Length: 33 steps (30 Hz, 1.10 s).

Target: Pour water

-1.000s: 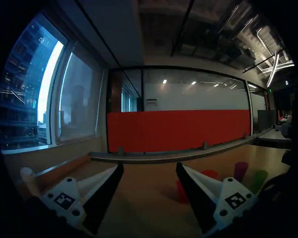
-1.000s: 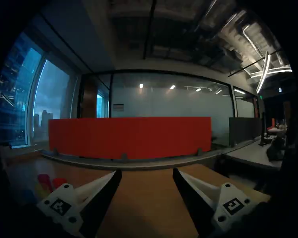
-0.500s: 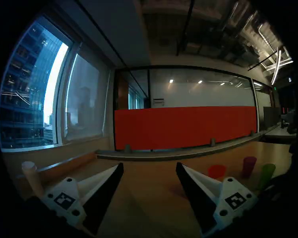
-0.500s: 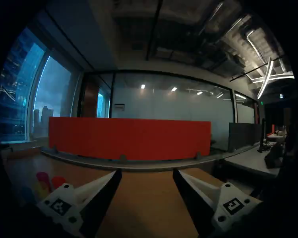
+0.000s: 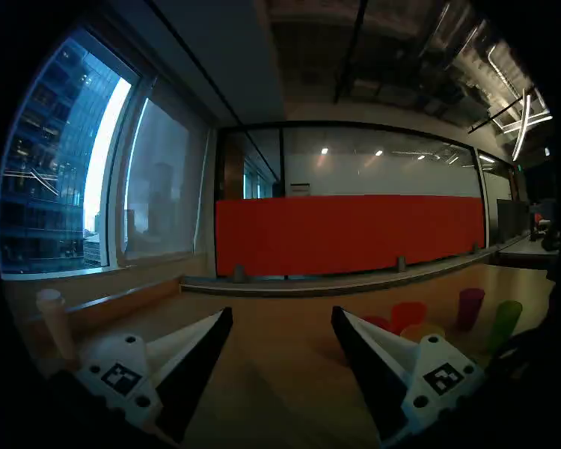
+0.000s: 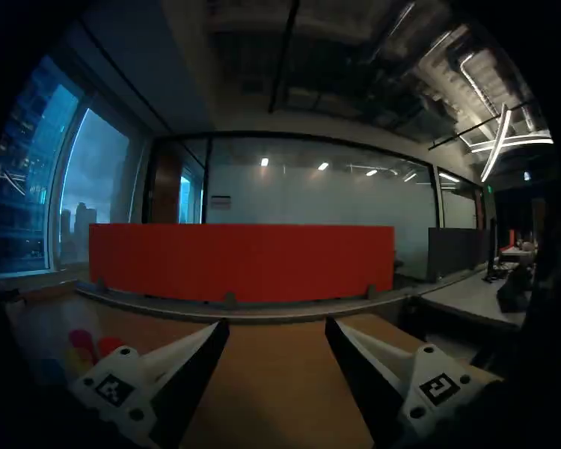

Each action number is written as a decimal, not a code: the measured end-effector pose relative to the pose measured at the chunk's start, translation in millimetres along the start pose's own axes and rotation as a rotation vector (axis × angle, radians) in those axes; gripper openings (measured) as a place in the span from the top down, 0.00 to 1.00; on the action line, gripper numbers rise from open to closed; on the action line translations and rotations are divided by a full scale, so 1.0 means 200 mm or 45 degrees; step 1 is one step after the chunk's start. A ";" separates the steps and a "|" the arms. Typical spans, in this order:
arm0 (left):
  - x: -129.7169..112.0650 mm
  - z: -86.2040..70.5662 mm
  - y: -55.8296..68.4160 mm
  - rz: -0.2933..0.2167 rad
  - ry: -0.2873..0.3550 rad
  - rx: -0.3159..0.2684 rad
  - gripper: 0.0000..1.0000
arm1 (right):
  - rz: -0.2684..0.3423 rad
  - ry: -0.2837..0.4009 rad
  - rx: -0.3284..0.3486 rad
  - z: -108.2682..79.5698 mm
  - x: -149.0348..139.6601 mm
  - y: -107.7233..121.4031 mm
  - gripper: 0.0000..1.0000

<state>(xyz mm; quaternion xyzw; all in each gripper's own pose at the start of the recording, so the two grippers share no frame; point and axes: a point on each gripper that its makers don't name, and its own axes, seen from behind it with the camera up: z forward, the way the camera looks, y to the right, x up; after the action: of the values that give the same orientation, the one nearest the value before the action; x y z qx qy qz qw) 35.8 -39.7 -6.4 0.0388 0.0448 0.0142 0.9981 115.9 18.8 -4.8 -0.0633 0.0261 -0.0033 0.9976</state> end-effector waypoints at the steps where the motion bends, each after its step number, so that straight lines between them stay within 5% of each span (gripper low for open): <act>1: -0.01 0.00 0.00 0.001 -0.002 0.001 0.02 | -0.002 -0.002 -0.001 0.00 0.00 0.00 0.01; 33: -0.10 0.01 0.11 -0.012 -0.027 -0.008 0.02 | -0.008 -0.030 -0.007 0.00 -0.04 0.01 0.01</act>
<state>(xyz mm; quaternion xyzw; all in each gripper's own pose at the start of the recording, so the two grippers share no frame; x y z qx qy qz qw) 16.2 -18.1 -1.9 0.0356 0.0342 0.0091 0.9987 108.5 21.4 -5.4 -0.0664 0.0143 -0.0057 0.9977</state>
